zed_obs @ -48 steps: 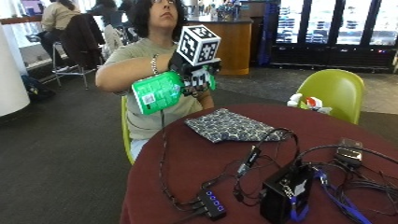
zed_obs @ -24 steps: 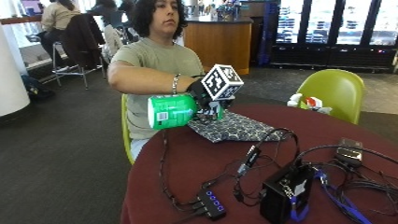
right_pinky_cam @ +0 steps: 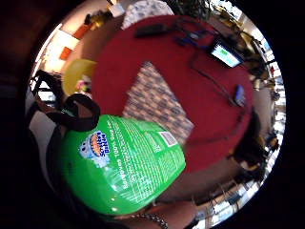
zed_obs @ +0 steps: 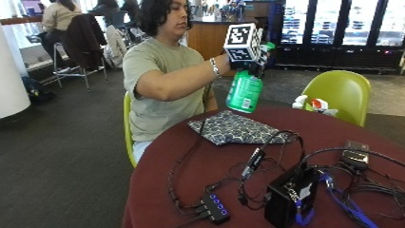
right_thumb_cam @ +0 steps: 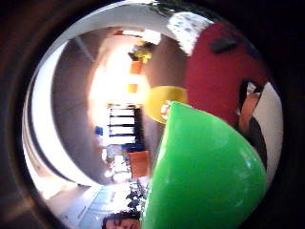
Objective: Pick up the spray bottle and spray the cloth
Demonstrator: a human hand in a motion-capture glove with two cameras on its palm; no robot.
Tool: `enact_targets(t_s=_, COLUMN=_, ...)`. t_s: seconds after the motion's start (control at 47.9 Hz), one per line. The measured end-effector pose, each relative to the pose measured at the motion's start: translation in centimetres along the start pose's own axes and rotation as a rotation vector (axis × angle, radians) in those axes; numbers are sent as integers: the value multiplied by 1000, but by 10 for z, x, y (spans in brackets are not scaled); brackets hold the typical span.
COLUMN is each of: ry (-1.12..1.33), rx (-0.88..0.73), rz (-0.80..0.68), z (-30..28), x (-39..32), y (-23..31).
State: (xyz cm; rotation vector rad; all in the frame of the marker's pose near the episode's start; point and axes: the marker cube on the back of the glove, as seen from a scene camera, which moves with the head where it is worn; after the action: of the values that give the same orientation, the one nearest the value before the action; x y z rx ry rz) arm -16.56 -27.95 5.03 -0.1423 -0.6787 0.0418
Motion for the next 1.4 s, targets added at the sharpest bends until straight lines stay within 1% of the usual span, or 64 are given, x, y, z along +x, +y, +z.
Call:
enact_targets(t_s=0.083, ry=-161, rx=103, rz=-81, z=31, x=-20, y=-16)
enact_targets(t_s=0.188, ry=-280, rx=198, rz=-147, z=75, x=-31, y=-36)
enact_targets(t_s=0.25, ry=-340, rx=201, rz=-152, z=101, x=-29, y=-49)
enact_targets(t_s=0.396, ry=-422, rx=136, rz=-149, z=147, x=-12, y=-67)
enact_targets(t_s=0.48, ry=-415, rx=156, rz=-179, z=156, x=-10, y=-64)
enact_targets(t_s=0.605, ry=-406, rx=196, rz=-182, z=150, x=-8, y=-69)
enact_targets(t_s=0.709, ry=-410, rx=160, rz=-177, z=150, x=-9, y=-66)
enact_targets(t_s=0.772, ry=-403, rx=94, rz=-175, z=153, x=-8, y=-62)
enact_targets(t_s=0.876, ry=-321, rx=-22, rz=-153, z=150, x=5, y=-59)
enact_targets(t_s=0.96, ry=-197, rx=-84, rz=-143, z=140, x=17, y=-46)
enact_targets(t_s=1.106, ry=63, rx=-10, rz=-138, z=92, x=36, y=-26)
enact_targets(t_s=1.189, ry=206, rx=1, rz=-135, z=65, x=44, y=-9)
enact_targets(t_s=1.314, ry=380, rx=30, rz=-117, z=40, x=48, y=13)
enact_targets(t_s=1.398, ry=523, rx=6, rz=-81, z=22, x=49, y=27)
